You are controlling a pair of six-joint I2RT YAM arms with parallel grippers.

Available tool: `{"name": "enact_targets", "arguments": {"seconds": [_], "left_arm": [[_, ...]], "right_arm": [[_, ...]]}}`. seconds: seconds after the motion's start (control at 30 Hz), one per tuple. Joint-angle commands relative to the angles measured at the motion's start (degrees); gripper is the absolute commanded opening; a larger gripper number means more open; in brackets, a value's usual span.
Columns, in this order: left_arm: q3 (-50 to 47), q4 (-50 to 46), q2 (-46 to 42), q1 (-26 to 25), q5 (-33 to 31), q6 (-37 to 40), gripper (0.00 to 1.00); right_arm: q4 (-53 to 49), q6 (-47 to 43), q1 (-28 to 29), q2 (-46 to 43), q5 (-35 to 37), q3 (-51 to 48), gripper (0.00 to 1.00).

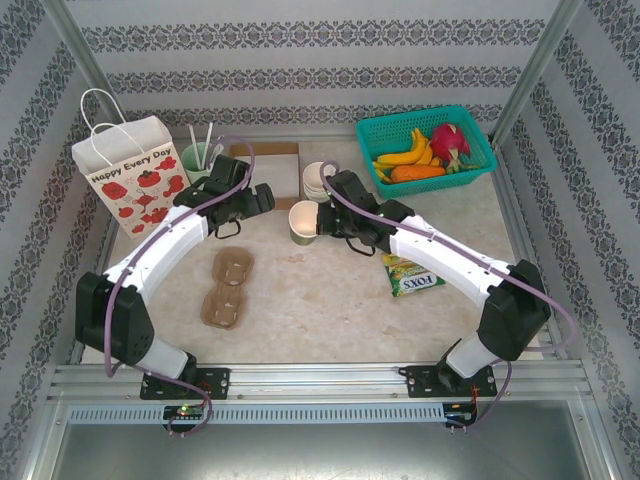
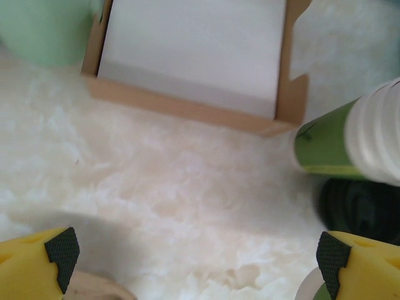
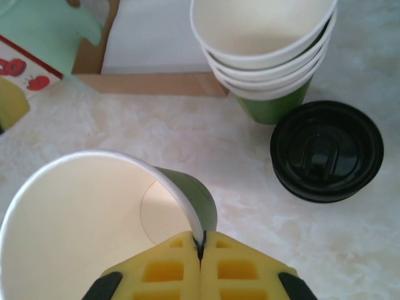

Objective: Pack the takeout coffee

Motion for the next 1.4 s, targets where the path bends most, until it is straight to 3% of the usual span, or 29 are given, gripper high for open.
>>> {"name": "enact_targets", "arguments": {"seconds": [0.0,0.67,0.87,1.37], "left_arm": [[3.34,-8.52,1.60,-1.99,0.92,0.00,0.99],[2.40,-12.50,7.61,-4.37,6.66,1.54,0.99],[2.05,-12.52,7.67,-4.75,6.71,1.02,0.99],[1.96,-12.51,8.18,-5.33,7.23,0.83,0.99]], "right_arm": [[-2.74,1.37,1.91,1.90,3.02,-0.91,0.00],[-5.06,2.09,3.07,9.03,-2.45,-0.93,0.02],[-5.68,2.22,3.42,9.49,-2.47,-0.60,0.10],[-6.45,2.36,3.60,9.17,-1.90,0.47,0.17]]}}
